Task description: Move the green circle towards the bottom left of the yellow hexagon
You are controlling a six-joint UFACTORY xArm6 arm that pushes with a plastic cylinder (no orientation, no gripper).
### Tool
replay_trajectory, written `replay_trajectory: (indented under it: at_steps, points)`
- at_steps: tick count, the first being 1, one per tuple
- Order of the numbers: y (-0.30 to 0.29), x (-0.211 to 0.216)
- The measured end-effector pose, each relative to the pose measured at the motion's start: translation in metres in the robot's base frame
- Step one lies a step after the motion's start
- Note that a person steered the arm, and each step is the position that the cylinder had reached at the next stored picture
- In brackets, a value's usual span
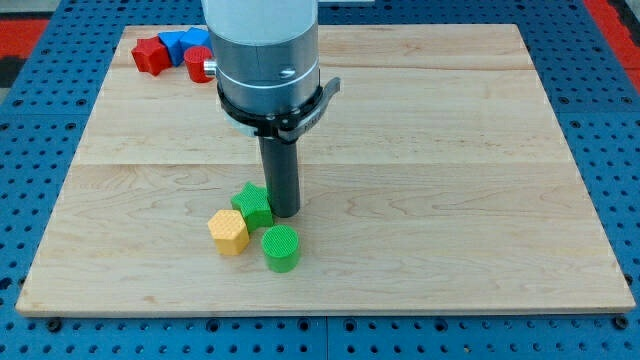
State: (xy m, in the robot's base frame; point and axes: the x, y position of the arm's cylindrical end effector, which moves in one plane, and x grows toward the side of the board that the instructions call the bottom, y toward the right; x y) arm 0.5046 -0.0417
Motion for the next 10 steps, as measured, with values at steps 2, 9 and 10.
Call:
replay_trajectory:
  at_steps: [2,9,10]
  points:
    - [0.005,-0.009]
    - [0.000,0.025]
    - [-0.014,0.018]
